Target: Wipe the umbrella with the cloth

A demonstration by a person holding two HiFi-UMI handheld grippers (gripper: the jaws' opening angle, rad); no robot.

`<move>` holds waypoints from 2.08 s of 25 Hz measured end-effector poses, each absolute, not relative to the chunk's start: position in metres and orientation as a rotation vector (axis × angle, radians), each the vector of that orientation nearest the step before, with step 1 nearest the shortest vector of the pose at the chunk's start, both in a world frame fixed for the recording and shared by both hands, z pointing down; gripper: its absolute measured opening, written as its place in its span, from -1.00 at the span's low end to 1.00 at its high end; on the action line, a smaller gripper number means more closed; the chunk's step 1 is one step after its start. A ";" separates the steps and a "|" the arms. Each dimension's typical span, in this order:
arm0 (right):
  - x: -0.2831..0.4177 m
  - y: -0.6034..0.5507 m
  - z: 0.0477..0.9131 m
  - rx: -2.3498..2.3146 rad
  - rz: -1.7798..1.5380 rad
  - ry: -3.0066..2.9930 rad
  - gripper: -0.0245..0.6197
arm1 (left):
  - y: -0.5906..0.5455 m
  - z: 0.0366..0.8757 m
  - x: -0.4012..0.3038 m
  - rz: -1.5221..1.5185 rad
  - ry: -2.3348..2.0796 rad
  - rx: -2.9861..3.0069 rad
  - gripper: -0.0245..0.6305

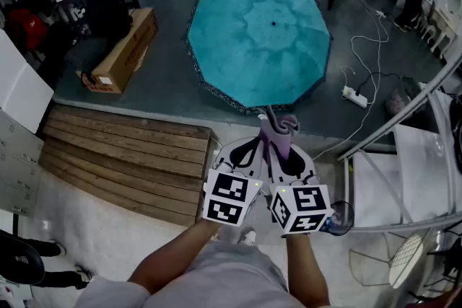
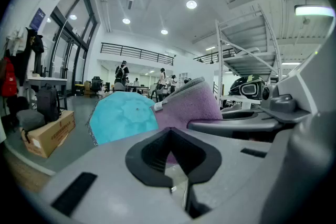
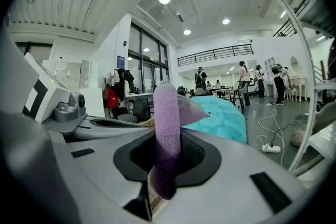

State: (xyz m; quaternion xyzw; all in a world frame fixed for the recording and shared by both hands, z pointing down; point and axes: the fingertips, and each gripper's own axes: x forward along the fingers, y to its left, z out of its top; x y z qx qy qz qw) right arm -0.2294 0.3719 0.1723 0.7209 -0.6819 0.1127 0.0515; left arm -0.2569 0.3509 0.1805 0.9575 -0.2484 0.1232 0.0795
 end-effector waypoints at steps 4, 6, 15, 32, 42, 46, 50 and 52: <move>-0.230 0.369 0.171 2.194 0.345 -2.074 -0.70 | 0.348 0.179 -0.258 0.369 -0.744 2.864 -0.91; -0.229 0.370 0.171 2.196 0.351 -2.081 -0.70 | 0.348 0.179 -0.257 0.369 -0.746 2.860 -0.91; -0.201 0.377 0.177 2.186 0.380 -2.106 -0.69 | 0.350 0.186 -0.231 0.380 -0.780 2.841 -0.91; -0.151 0.344 0.189 2.083 0.390 -2.201 -0.69 | 0.316 0.201 -0.185 0.397 -0.908 2.784 -0.91; -0.134 0.249 0.214 2.023 0.420 -2.212 -0.69 | 0.221 0.233 -0.172 0.412 -0.941 2.716 -0.91; -0.134 0.192 0.224 2.001 0.452 -2.207 -0.68 | 0.164 0.244 -0.173 0.427 -0.940 2.684 -0.91; -0.134 0.132 0.235 1.975 0.481 -2.207 -0.68 | 0.105 0.256 -0.173 0.440 -0.947 2.654 -0.91; -0.136 0.104 0.241 1.943 0.484 -2.203 -0.68 | 0.077 0.261 -0.174 0.431 -0.953 2.636 -0.91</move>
